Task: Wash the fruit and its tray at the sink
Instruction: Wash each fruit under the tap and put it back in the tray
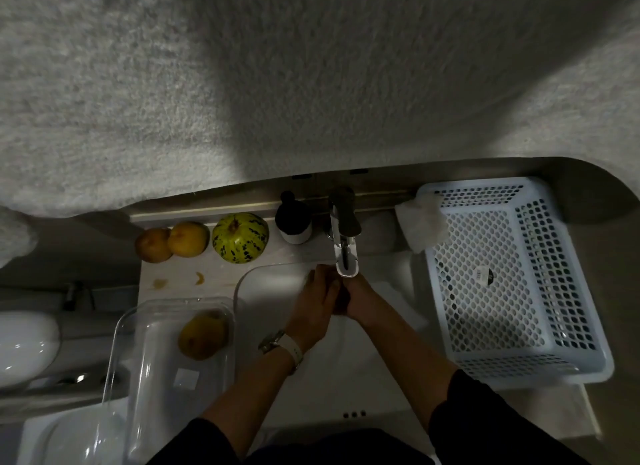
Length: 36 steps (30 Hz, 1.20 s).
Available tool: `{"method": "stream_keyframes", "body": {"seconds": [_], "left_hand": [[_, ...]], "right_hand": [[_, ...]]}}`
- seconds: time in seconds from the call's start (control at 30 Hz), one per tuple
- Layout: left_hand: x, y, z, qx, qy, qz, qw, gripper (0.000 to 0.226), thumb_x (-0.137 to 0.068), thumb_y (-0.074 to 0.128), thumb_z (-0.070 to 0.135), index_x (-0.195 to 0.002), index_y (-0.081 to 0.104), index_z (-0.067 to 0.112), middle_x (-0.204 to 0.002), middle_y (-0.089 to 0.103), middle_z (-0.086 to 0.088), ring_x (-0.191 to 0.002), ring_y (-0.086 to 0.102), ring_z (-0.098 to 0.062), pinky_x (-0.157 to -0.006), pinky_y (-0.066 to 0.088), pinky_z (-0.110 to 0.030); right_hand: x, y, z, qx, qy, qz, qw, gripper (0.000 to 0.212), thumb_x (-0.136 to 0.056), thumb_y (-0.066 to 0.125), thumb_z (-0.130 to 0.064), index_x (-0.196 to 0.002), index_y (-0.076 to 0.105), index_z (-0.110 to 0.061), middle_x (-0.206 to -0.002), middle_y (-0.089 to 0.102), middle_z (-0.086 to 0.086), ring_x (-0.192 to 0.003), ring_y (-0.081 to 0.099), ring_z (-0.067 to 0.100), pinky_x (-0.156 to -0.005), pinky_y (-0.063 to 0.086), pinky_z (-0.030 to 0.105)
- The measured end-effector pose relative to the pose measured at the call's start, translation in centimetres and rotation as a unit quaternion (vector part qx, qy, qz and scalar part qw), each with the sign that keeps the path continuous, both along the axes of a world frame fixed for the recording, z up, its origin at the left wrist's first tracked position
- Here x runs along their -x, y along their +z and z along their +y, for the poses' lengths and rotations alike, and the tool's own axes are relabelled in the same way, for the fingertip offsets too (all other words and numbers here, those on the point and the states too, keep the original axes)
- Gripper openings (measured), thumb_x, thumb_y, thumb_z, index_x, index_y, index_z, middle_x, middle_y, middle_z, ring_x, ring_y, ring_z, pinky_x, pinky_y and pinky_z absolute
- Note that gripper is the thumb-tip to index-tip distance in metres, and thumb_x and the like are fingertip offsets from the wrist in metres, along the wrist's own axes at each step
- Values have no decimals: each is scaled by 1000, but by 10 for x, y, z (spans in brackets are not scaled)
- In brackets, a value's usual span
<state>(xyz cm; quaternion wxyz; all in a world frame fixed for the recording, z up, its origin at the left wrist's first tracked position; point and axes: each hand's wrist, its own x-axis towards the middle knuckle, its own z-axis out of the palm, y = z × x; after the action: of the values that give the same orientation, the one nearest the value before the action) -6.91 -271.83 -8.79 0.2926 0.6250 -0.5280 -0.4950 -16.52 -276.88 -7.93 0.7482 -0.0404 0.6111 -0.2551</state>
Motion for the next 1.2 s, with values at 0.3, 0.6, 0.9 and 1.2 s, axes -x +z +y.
{"method": "stream_keyframes", "body": {"seconds": [0.3,0.6,0.9,1.2], "left_hand": [[24,16,-31,-228,177,110,951,37,-105,35,29,-82,61,15,-85,67,-6,-88,65,-26,-71,53,-22],[32,8,-42,-436,141,323,828,40,-97,49,45,-100,61,7,-98,66,-14,-95,63,-25,-80,51,-35],[23,2,-15,-126,116,113,979,24,-104,38,37,-100,52,17,-87,67,2,-68,66,-1,-57,53,-18],[4,9,-4,-54,119,95,987,19,-106,34,23,-101,47,10,-92,65,-9,-80,63,-20,-67,54,-34]], "right_hand": [[-4,-6,17,236,33,280,930,21,-90,63,-14,-69,62,-13,-70,66,10,-71,66,31,-63,52,38],[18,2,34,404,121,351,836,20,-99,51,-21,-106,68,-12,-96,71,2,-87,66,11,-76,52,24],[0,2,9,174,20,254,951,25,-91,57,-9,-67,60,-11,-81,67,21,-77,65,33,-70,54,40],[-4,14,-8,-110,-39,-39,992,28,-97,51,-31,-84,55,-7,-83,57,15,-93,56,25,-95,42,35]]}}
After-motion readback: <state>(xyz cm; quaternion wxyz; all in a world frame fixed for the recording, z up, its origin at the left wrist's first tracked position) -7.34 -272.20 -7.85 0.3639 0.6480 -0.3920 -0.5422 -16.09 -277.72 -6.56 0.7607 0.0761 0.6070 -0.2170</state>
